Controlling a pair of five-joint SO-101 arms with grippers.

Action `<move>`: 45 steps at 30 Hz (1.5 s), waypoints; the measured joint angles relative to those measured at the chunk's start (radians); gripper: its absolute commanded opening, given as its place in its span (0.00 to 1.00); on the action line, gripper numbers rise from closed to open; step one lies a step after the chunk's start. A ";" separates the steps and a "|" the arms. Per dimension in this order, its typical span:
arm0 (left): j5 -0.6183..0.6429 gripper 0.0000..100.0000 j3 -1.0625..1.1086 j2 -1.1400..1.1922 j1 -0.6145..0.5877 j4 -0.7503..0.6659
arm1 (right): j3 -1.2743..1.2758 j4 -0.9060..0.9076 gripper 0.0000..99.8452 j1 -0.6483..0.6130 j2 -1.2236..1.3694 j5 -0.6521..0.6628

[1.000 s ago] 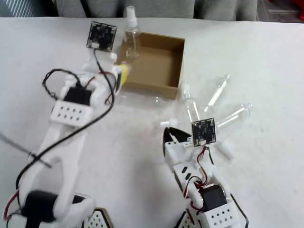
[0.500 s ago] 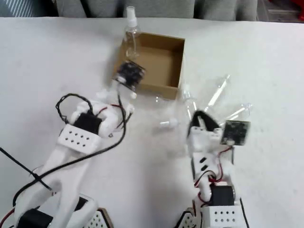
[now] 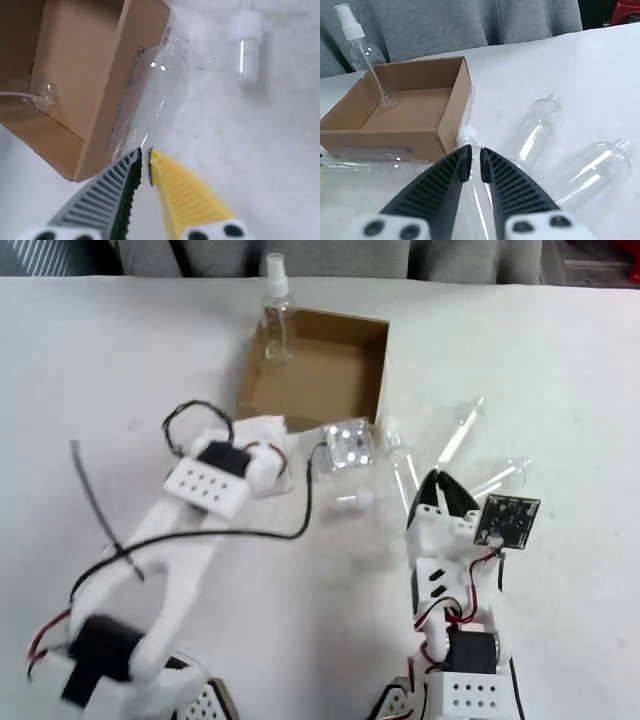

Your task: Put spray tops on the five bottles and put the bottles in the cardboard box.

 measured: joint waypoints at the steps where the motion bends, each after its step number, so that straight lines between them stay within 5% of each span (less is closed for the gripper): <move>1: -0.003 0.19 -0.034 0.044 0.000 0.000 | 0.000 0.002 0.02 0.000 0.000 0.011; 16: -0.012 0.20 -0.384 0.358 0.040 0.104 | 0.000 0.002 0.02 0.000 0.000 0.032; 45: -0.051 0.20 -0.687 0.677 0.072 0.173 | 0.000 0.066 0.02 -0.064 0.000 0.115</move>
